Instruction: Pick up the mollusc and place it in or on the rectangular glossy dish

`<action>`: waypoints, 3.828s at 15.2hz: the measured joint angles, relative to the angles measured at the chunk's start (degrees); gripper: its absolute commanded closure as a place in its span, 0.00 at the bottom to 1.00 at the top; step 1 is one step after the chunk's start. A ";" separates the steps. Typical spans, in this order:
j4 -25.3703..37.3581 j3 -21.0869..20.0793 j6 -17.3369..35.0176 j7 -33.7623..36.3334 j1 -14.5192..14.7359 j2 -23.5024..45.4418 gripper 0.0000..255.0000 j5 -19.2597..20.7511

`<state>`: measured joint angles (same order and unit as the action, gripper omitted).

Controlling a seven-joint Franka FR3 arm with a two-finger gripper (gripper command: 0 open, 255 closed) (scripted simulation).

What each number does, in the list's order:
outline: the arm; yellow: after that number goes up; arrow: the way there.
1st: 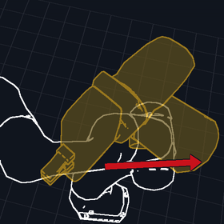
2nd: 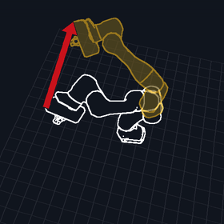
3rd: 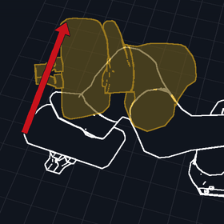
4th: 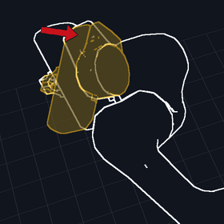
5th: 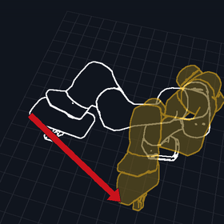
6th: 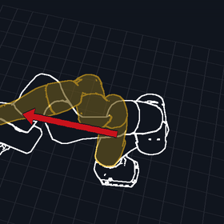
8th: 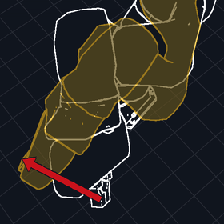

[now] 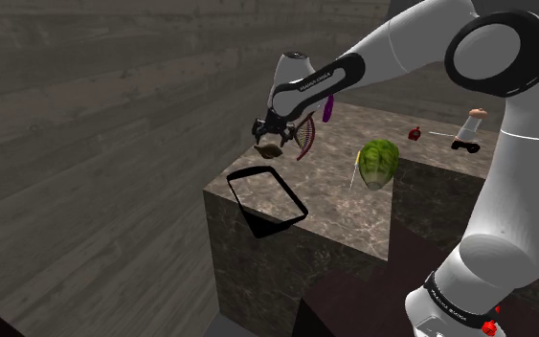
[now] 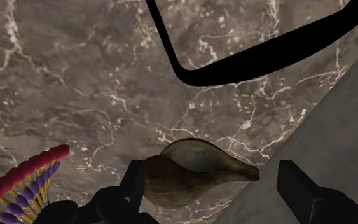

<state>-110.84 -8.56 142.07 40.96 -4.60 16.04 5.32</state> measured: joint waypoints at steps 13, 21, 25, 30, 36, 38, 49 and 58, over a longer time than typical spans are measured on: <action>0.50 0.33 2.33 0.49 0.24 2.83 1.00 0.72; 0.50 0.33 2.33 0.49 0.24 2.83 0.00 0.72; 18.24 6.89 -13.88 22.87 7.14 12.50 0.00 2.55; 33.27 10.97 -27.66 41.61 10.04 22.30 0.00 1.05; 32.23 11.17 -25.57 42.40 9.96 23.65 0.00 1.06; 32.18 11.18 -25.47 42.41 9.95 23.70 0.00 1.06; 32.18 11.17 -25.44 42.41 9.96 23.72 1.00 1.06; 33.72 11.17 -28.83 42.01 9.98 21.84 1.00 0.96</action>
<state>-77.13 2.61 113.24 82.98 5.38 37.87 6.29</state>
